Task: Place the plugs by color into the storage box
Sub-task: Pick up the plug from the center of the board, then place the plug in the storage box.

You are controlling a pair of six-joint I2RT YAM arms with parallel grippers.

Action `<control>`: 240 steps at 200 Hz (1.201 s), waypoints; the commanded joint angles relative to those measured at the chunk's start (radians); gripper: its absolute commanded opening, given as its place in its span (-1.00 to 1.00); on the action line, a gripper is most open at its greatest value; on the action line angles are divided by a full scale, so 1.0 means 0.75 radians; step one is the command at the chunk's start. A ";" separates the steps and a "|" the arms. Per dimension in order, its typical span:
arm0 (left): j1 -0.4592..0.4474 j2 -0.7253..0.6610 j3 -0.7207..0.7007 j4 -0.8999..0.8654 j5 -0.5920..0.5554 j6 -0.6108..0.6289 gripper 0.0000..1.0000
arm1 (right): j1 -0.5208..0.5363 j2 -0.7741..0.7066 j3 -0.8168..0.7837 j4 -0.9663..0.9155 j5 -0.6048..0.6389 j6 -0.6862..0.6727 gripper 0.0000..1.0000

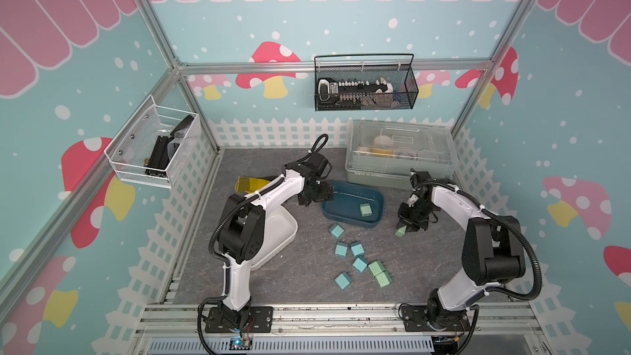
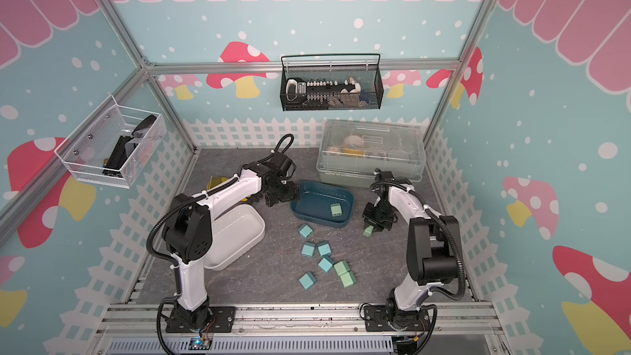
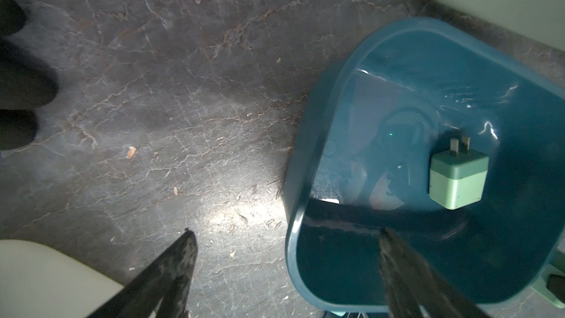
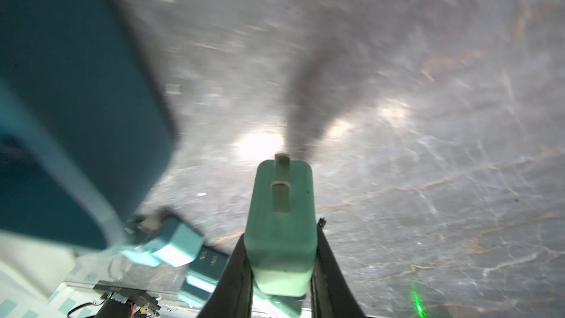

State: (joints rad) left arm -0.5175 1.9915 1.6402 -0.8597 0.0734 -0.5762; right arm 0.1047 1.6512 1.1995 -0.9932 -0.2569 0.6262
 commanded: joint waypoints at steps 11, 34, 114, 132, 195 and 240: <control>0.019 -0.081 -0.013 0.011 -0.035 -0.031 0.79 | 0.146 0.081 0.295 -0.106 -0.012 0.022 -0.80; 0.031 -0.103 -0.031 0.011 -0.037 -0.027 0.79 | 0.250 0.213 0.528 -0.155 0.013 0.000 -0.79; 0.056 -0.166 -0.104 0.006 -0.072 0.004 0.79 | 0.426 0.675 0.981 -0.268 0.106 -0.133 -0.77; 0.062 -0.174 -0.121 0.007 -0.073 0.011 0.79 | 0.463 0.729 1.023 -0.288 0.128 -0.147 -0.77; 0.078 -0.150 -0.103 0.007 -0.046 0.026 0.79 | 0.486 0.849 1.038 -0.299 0.199 -0.193 -0.72; 0.078 -0.139 -0.091 0.006 -0.049 0.032 0.79 | 0.487 0.869 1.043 -0.303 0.212 -0.201 -0.47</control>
State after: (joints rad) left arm -0.4641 1.9030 1.5517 -0.8555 0.0410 -0.5610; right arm 0.4793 2.2787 1.9610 -1.2015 -0.1322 0.4862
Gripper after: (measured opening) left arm 0.896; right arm 0.247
